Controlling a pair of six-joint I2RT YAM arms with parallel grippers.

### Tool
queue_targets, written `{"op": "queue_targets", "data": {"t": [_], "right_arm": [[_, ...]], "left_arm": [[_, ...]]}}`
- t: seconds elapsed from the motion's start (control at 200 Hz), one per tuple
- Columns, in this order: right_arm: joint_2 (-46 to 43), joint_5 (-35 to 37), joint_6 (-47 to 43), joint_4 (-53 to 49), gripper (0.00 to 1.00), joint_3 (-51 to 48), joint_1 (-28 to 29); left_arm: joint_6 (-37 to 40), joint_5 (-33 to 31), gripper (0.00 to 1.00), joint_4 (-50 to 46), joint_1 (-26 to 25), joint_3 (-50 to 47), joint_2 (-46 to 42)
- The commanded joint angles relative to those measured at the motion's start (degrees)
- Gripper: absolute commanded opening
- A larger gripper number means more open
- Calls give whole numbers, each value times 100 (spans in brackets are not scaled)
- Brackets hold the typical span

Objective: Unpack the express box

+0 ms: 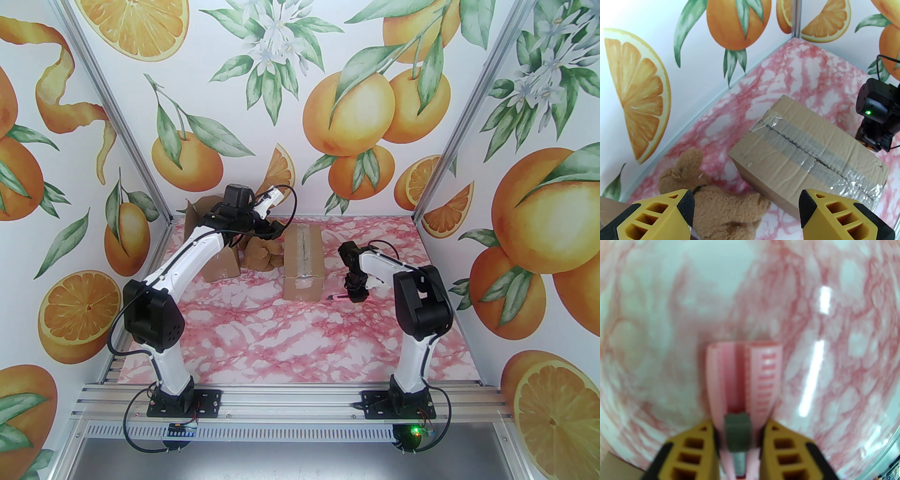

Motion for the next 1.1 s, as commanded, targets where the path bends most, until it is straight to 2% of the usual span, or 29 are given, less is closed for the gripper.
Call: {"op": "queue_targets", "data": {"t": [0.0,0.27,0.49,0.721,0.836,0.961,1.031,1.091], "right_arm": [[-168,599,-434,-69,18,-237,-48],[-930,962,-1187,118,18,-404,-41],[-1668,1052,-1845,927,18,-947,-70],[-3046,1491,-3069,2420,18,-1490,-99],[-3539,1294,-3633,3298,19,-1701,-135],[-3747,808,-4076,3949,19,-1771,-138],[-3843,652,-4211,4179,22,-1800,-132],[-3806,947,-4304,3797,22,-1669,-125]], "left_arm": [[-300,353,77,-15,-67,376,48],[-628,610,76,-248,-433,869,370],[-1217,910,74,-211,-779,965,583],[-1742,1253,73,-198,-1120,1051,792],[-2211,1563,72,33,-1145,971,845],[-2181,1710,72,-180,-1302,1309,1024],[-2107,1818,71,-460,-1394,1648,1237],[-2001,1685,71,-777,-1445,1946,1441]]}}
